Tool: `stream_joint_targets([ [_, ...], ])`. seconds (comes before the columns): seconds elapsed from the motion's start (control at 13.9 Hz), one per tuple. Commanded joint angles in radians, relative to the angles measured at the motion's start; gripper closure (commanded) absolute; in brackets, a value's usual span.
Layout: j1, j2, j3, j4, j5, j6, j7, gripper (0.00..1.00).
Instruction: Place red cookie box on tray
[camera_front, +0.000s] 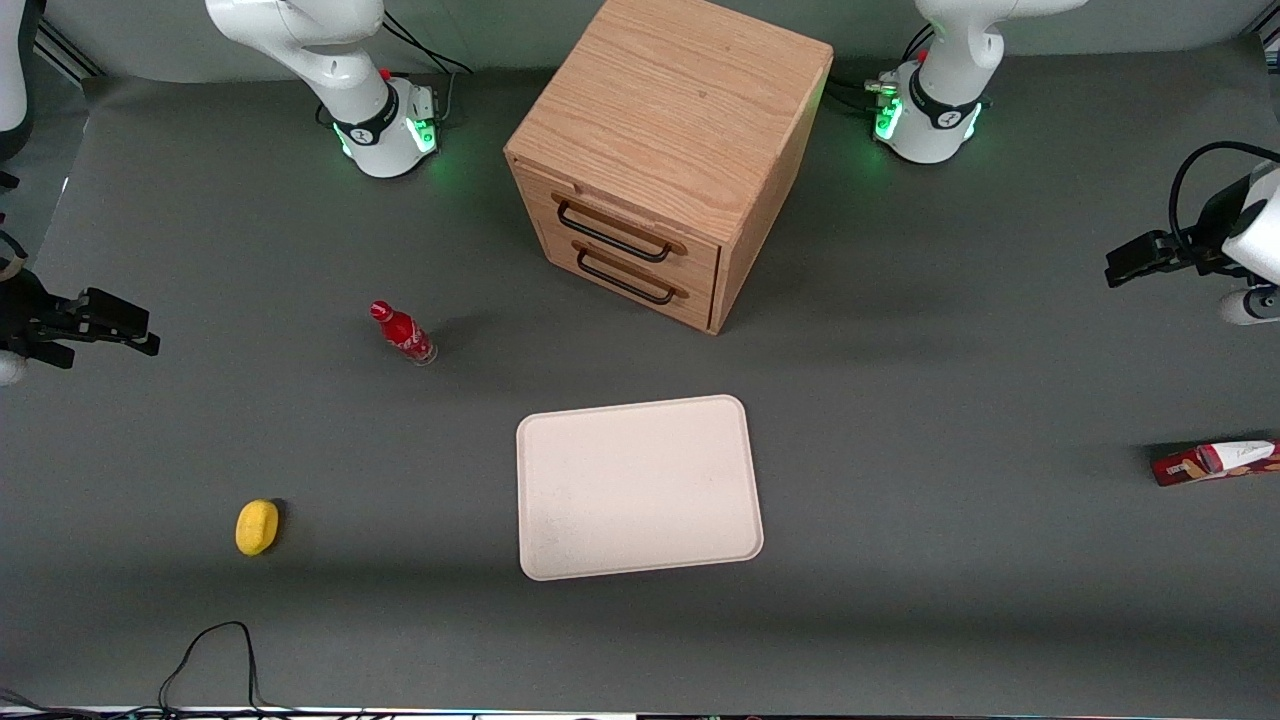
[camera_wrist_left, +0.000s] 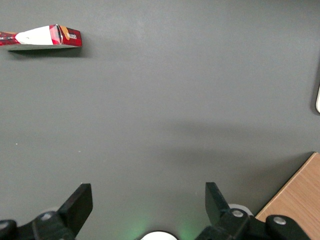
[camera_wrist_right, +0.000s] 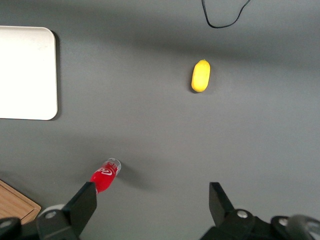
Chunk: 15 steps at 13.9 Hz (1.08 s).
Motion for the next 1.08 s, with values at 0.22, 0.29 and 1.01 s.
stream_joint_targets([
  [0.22, 0.007, 0.025, -0.014, 0.053, -0.013, -0.049, 0.006, 0.00],
  [0.29, 0.009, 0.026, -0.014, 0.053, -0.012, -0.049, 0.008, 0.00],
  [1.01, 0.271, 0.159, 0.002, 0.192, 0.005, -0.057, 0.499, 0.00],
])
